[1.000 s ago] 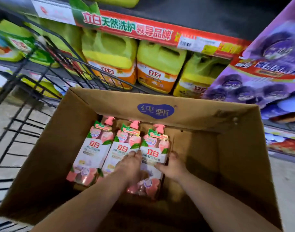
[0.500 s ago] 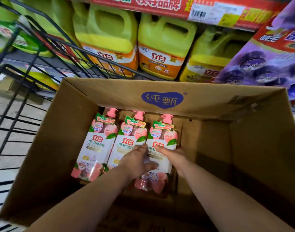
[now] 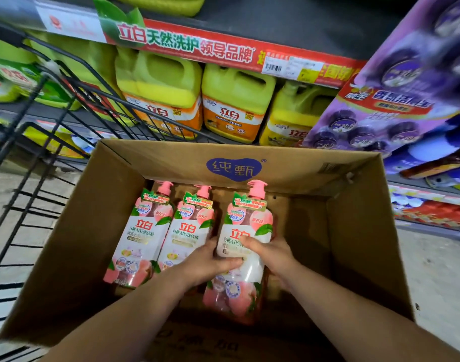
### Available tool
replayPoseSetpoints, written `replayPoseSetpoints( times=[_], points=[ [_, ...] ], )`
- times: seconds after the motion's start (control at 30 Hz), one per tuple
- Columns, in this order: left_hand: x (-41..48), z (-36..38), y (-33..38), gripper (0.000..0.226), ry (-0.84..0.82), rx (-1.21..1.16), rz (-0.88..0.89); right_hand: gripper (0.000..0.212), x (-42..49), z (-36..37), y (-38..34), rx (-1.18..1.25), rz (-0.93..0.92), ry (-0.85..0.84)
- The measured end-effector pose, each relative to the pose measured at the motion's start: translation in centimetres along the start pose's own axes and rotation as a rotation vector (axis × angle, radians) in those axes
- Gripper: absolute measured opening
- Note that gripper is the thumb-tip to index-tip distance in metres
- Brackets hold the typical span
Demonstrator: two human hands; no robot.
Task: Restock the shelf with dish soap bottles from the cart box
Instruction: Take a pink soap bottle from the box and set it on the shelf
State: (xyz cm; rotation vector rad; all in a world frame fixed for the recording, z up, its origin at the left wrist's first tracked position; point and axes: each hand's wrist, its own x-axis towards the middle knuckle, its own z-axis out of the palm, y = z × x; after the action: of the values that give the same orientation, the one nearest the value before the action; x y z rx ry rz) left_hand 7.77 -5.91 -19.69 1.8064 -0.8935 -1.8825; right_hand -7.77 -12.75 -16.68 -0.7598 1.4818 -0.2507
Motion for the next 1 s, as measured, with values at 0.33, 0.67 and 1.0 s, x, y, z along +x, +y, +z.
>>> replayPoseSetpoints(
  times=[0.33, 0.67, 1.0],
  points=[
    [-3.8, 0.4, 5.2, 0.059, 0.190, -0.123, 0.272, 0.022, -5.4, -0.9, -6.8, 0.007, -0.186, -0.045],
    [-8.4, 3.7, 13.6, 0.046, 0.293, -0.046, 0.490, 0.025, -11.2, -6.2, -11.0, 0.052, -0.380, -0.036],
    [-10.6, 18.9, 22.7, 0.055, 0.289, 0.128, 0.673, 0.015, -19.0, -22.7, -9.1, 0.180, -0.605, 0.144]
  ],
)
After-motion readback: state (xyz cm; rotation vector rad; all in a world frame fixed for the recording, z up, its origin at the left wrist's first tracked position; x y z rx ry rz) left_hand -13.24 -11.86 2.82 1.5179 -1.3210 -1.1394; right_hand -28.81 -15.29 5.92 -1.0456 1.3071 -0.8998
